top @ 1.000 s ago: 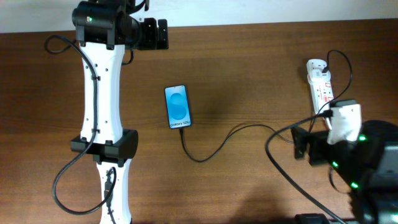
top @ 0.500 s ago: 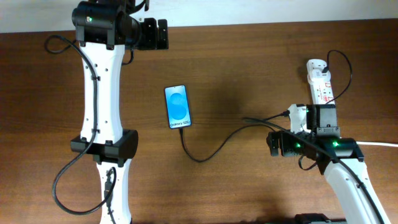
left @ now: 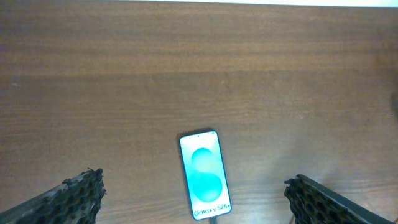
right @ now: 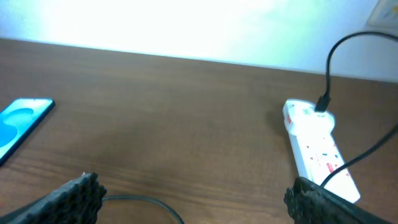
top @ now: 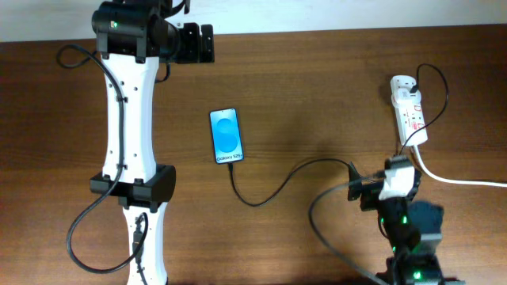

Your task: Plug charger to phone and switch on socket

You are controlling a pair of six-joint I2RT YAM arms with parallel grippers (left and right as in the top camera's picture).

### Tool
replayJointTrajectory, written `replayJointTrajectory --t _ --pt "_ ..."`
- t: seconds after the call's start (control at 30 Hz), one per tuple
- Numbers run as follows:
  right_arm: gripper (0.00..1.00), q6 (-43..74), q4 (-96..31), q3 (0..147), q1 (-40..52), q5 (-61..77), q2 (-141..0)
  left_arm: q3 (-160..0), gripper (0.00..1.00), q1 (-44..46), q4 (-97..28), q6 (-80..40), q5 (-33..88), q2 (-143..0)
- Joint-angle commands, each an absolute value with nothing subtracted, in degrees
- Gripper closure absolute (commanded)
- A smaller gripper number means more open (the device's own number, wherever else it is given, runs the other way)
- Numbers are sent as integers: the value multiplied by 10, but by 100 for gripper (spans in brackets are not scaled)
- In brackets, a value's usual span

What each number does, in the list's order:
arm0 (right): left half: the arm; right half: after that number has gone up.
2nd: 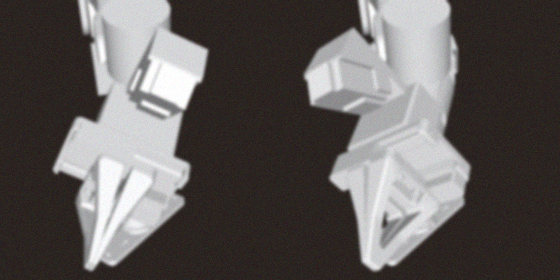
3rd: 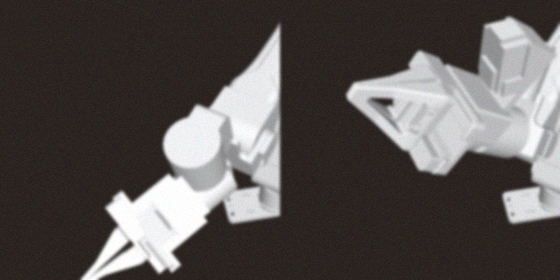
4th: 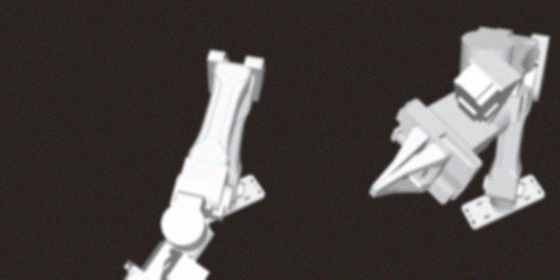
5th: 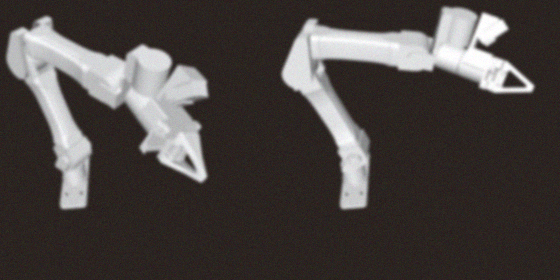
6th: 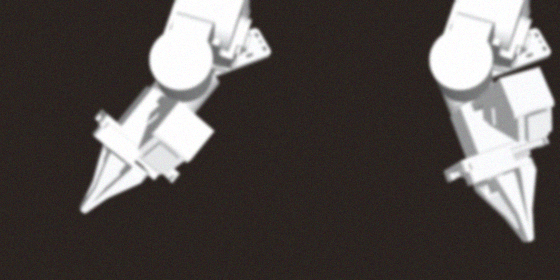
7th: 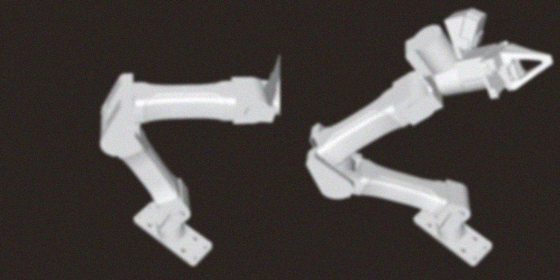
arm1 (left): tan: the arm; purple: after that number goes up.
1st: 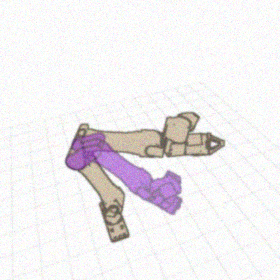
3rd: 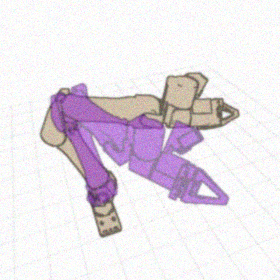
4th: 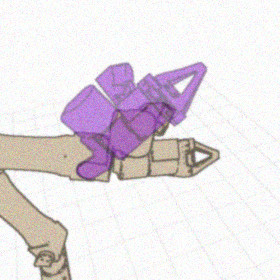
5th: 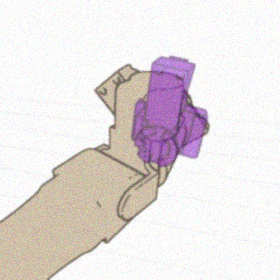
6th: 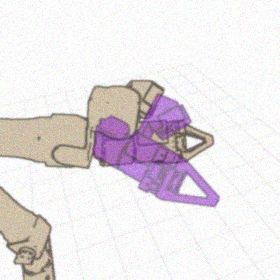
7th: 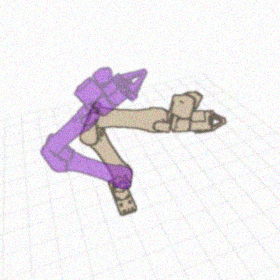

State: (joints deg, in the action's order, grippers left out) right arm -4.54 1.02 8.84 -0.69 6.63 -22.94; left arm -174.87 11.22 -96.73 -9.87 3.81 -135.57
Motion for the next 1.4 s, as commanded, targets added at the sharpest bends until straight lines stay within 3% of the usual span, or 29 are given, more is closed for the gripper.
replayJointTrajectory --t 0.0,0.27,1.23,1.37 --pt "2 -41 53 18 -4 58 -135 -1752 1 111 -967 -93 36 -1343" --pt "2 -43 -39 3 -4 46 -2 -1752 1 111 -967 -93 36 -1343" --pt "2 -42 -43 3 -4 29 -2 -1749 1 111 -967 -93 36 -1343" --pt "1 -42 -43 3 -4 29 -2 -1597 1 111 -922 -93 31 -1254"
